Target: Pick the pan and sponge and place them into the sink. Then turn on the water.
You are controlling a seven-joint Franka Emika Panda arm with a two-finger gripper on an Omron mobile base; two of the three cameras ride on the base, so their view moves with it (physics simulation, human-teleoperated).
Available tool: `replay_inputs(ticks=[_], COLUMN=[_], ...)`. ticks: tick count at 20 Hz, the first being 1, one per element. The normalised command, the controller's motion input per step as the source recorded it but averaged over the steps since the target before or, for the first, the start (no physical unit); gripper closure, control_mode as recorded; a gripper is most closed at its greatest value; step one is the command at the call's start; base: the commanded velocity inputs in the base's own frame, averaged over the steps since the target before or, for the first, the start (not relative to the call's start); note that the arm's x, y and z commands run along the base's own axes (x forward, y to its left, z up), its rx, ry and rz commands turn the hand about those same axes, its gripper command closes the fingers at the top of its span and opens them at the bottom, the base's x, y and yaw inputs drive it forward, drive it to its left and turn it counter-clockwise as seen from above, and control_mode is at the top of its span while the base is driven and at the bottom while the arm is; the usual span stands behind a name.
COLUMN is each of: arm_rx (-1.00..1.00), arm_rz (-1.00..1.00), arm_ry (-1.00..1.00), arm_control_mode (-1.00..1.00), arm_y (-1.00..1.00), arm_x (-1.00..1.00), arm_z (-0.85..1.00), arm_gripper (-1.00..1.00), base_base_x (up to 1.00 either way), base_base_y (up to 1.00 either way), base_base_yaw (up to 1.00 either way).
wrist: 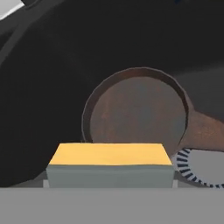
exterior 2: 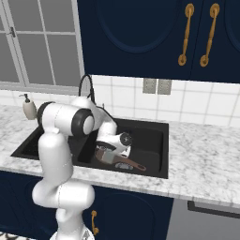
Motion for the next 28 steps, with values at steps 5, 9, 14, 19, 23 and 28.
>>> replay_inputs(ticks=[5,9,14,19,23,28], arm_rx=[0.00,0.00,0.00,0.00,0.00,0.00], arm_rz=[-0.09,-0.09,-0.09,-0.09,-0.09,-0.09], arm_ry=[0.00,0.00,0.00,0.01,0.02,0.03], arm_control_mode=[-1.00,-1.00,-1.00,-1.00,-1.00,-1.00], arm_y=[0.00,0.00,0.00,0.00,0.00,0.00], arm_x=[0.36,0.38,0.40,0.42,0.40,0.40], arm_z=[-0.39,-0.35,-0.30,-0.27,-0.22,-0.21], arm_gripper=[1.00,1.00,1.00,1.00,1.00,1.00], base_base_x=[0.00,0.00,0.00,0.00,0.00,0.00], base_base_y=[0.00,0.00,0.00,0.00,0.00,0.00], base_base_yaw=[0.00,0.00,0.00,0.00,0.00,0.00])
